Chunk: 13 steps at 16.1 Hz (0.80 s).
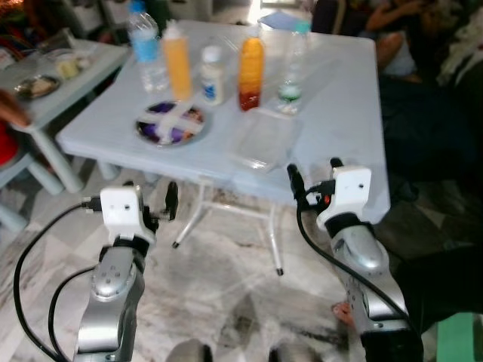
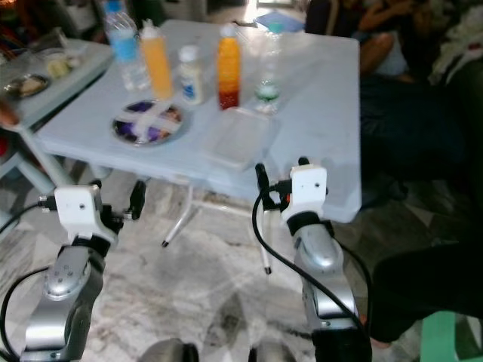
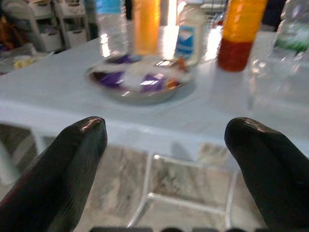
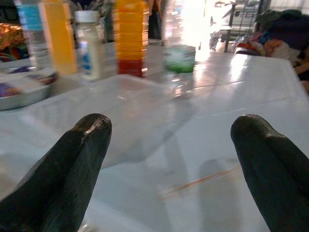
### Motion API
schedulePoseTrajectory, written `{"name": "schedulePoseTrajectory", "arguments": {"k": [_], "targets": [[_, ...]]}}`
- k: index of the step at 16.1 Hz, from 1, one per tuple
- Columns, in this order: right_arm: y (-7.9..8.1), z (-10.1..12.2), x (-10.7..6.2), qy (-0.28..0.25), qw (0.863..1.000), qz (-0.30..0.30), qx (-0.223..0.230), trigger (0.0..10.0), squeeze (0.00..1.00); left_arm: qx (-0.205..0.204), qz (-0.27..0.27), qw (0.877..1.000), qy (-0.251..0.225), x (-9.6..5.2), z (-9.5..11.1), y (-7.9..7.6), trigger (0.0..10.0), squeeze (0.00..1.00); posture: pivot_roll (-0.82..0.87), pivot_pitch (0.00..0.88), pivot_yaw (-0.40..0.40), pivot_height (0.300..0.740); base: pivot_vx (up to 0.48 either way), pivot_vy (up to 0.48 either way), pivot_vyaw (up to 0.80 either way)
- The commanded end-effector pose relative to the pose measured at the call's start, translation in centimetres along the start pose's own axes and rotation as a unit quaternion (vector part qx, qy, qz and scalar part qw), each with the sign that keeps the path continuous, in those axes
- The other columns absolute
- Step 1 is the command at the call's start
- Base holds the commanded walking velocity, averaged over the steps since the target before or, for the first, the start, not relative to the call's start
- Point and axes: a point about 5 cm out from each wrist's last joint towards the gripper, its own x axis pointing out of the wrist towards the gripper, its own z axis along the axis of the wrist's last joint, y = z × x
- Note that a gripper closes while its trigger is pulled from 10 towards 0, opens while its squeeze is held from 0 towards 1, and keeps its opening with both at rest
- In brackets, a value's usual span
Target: Restocking fridge
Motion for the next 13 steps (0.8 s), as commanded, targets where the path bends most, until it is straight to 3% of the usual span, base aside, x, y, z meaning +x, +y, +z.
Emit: {"name": "schedulePoseTrajectory", "arguments": {"k": [1,4,9,11,13], "targets": [[-0.4,0.5,-0.1,-0.010,1.000,0.002,-0.013,10.0,0.00,-0.006,0.003,1.000,0.000,0.0,0.2,-0.1,10.0,0.00,-0.05,0.102,0.031,0.740,0.360,0.319,0.00],[-0.2,0.7,-0.2,-0.015,1.000,0.008,-0.022,10.0,0.00,0.041,0.000,0.999,-0.016,0.3,0.9,0.0,10.0,0.00,-0.06,0.103,0.029,0.740,0.305,0.371,0.00],[-0.6,0.7,-0.6,-0.019,0.999,0.009,-0.028,10.0,0.00,0.049,0.016,0.998,-0.028,0.2,1.1,0.4,10.0,0.00,-0.06,0.086,0.022,0.740,0.283,0.388,0.00],[-1.0,0.9,-0.8,-0.023,0.999,0.000,-0.036,10.0,0.00,0.072,0.013,0.997,-0.039,0.0,1.3,0.6,10.0,0.00,-0.05,0.066,0.019,0.740,0.283,0.388,0.00],[-0.8,1.4,-0.2,-0.034,0.999,0.000,-0.037,10.0,0.00,0.065,0.010,0.997,-0.045,0.1,1.5,0.6,10.0,0.00,-0.06,0.063,0.023,0.740,0.141,0.386,0.00]]}}
